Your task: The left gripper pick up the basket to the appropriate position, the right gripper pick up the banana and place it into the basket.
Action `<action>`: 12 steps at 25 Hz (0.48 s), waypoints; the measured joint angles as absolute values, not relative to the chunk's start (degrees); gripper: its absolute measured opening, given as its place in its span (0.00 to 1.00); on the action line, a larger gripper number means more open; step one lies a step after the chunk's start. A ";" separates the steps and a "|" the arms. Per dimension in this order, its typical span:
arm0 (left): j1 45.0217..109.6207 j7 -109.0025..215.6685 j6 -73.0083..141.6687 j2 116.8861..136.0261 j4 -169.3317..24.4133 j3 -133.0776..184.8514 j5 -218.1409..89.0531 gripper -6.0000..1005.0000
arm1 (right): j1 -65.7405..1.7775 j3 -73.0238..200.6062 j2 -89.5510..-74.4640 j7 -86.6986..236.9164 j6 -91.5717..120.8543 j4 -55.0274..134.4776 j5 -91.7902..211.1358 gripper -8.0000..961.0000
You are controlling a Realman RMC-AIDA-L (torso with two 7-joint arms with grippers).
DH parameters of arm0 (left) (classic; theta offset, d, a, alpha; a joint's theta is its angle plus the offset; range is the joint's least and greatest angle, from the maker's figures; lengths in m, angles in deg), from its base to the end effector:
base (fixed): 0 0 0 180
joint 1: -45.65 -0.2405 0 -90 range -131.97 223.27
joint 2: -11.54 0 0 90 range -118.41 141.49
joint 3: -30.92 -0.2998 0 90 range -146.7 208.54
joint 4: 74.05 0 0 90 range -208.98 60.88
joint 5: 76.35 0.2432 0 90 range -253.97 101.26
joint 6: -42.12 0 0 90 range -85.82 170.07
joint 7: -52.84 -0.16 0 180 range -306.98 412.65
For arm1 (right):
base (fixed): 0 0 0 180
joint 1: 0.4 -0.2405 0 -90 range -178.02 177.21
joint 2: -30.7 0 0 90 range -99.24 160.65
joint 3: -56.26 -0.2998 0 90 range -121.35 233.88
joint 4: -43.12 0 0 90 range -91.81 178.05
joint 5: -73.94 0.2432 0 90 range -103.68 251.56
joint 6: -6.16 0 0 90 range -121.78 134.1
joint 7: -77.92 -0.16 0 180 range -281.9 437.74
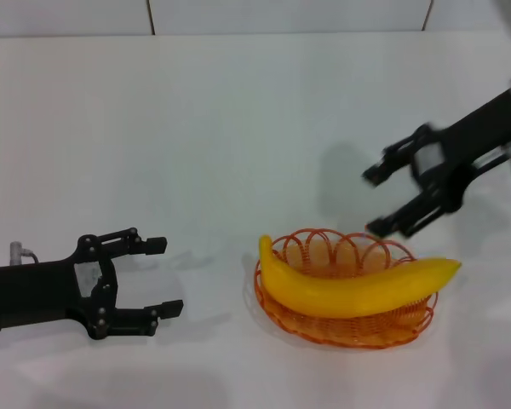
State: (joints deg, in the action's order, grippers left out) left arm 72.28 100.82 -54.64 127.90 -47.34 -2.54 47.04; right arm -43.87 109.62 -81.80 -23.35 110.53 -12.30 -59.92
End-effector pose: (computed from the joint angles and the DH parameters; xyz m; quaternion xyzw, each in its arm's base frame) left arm -0.3554 0.3160 -0.0476 -0.9672 -0.0523 -0.2251 0.1053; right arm 0.2258 0.4238 0.0237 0.9900 -0.1376 0.0307 0.0039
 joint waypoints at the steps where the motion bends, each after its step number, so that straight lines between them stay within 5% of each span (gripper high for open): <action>1: 72.34 100.82 -54.64 127.90 -47.34 -2.51 47.04 0.86 | -43.54 107.58 -81.32 -22.92 110.92 -12.60 -60.22 0.91; 6: 72.41 100.67 -54.64 127.96 -47.33 -2.48 46.55 0.86 | -40.44 92.27 -78.83 -16.62 115.46 -12.33 -60.08 0.91; 12: 72.40 100.43 -54.64 127.98 -47.33 -2.47 45.75 0.86 | -33.14 80.72 -78.92 -3.91 119.96 -12.02 -60.15 0.91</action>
